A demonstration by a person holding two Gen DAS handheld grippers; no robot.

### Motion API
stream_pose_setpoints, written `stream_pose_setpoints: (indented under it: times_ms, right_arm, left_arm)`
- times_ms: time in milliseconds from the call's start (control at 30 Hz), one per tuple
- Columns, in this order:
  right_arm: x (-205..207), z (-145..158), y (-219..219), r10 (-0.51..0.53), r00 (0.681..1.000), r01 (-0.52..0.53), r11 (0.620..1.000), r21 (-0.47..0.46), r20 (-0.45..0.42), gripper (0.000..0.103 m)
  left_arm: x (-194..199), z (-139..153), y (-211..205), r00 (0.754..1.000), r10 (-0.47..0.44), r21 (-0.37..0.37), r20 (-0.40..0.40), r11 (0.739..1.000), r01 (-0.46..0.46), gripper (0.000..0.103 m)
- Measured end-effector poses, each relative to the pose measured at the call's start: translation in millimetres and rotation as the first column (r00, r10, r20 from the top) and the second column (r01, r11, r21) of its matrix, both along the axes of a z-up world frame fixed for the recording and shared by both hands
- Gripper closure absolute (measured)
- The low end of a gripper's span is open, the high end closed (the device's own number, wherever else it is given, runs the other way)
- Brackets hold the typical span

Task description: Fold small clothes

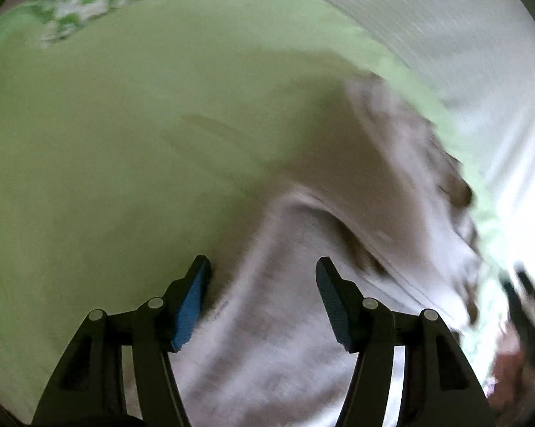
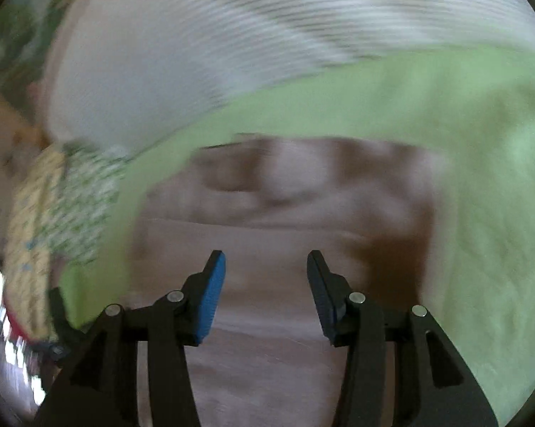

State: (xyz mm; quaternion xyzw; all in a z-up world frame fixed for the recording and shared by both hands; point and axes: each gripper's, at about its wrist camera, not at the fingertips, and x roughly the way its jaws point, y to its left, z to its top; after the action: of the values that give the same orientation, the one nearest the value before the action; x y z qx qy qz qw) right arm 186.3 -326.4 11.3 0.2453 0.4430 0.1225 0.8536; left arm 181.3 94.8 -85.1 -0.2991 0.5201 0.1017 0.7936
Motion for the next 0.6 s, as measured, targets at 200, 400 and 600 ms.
stream_pose_setpoints:
  times_ms: [200, 400, 600]
  right_arm:
    - [88, 6, 116, 0.297, 0.955, -0.296, 0.953, 0.063, -0.003, 0.054]
    - [148, -9, 192, 0.448, 0.892, -0.445, 0.894, 0.058, -0.062, 0.054]
    - [165, -24, 210, 0.497, 0.864, -0.500, 0.866, -0.014, -0.081, 0.054]
  left_arm:
    - [20, -8, -15, 1.000, 0.013, -0.180, -0.006, 0.984, -0.013, 0.031]
    - [-2, 11, 14, 0.993, 0.110, -0.305, 0.034, 0.948, -0.095, 0.031]
    - [-12, 32, 9, 0.993, 0.074, -0.357, 0.088, 0.933, -0.037, 0.031]
